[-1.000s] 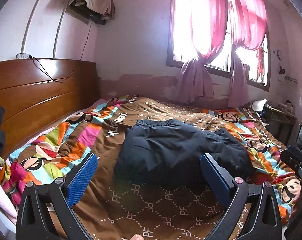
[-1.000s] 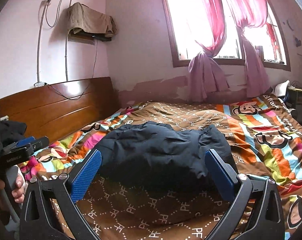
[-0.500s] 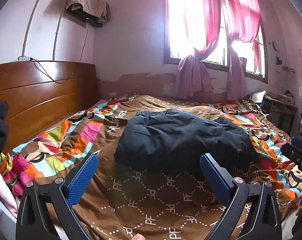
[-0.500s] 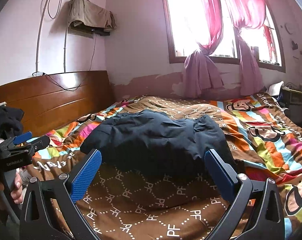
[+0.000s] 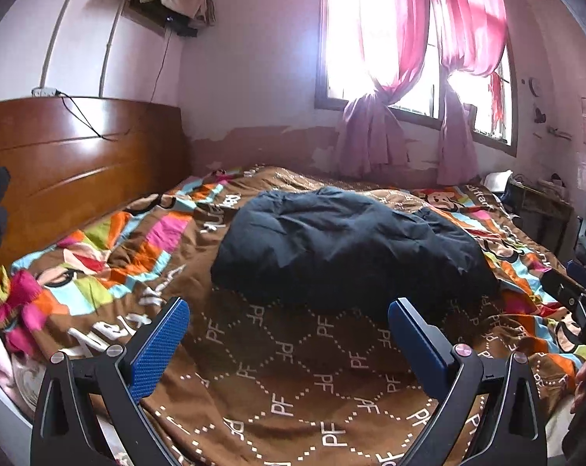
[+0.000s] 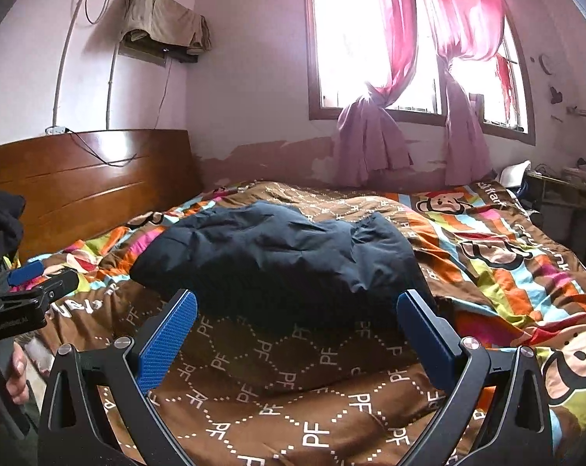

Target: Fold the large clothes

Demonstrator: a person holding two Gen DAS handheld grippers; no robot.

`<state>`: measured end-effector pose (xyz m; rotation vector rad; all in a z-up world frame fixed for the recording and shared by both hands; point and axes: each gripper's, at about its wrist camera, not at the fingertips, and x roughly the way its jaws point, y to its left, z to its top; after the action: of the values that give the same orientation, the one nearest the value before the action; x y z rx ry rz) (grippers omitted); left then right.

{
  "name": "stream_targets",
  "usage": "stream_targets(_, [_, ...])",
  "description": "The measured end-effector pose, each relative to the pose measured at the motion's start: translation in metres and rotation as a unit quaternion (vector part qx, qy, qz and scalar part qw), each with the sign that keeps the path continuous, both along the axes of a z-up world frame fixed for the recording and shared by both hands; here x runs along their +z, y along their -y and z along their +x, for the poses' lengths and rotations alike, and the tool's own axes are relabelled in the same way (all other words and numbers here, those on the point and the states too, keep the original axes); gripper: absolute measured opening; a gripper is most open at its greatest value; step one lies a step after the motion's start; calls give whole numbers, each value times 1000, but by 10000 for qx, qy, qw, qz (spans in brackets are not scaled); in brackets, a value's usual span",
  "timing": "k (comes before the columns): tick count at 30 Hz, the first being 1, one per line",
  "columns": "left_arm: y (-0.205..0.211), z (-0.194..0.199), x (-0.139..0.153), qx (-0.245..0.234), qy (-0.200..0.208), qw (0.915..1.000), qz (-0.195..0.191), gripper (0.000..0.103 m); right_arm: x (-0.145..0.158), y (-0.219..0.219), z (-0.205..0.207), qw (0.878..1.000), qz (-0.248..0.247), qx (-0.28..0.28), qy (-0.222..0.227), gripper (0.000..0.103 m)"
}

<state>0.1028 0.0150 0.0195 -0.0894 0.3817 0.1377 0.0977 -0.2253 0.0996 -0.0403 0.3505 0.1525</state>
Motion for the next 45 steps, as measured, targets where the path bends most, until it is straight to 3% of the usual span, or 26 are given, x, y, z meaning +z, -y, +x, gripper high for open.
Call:
stream_targets(15, [12,-5,-16,-7,47,9994,343,103,-22,-5,0,9996,-34,-27,-262,102])
stream_targets(45, [13,-6,-23,-43,-5,9992,398,103,-32,-5,0,9990,-44,-40,-443,102])
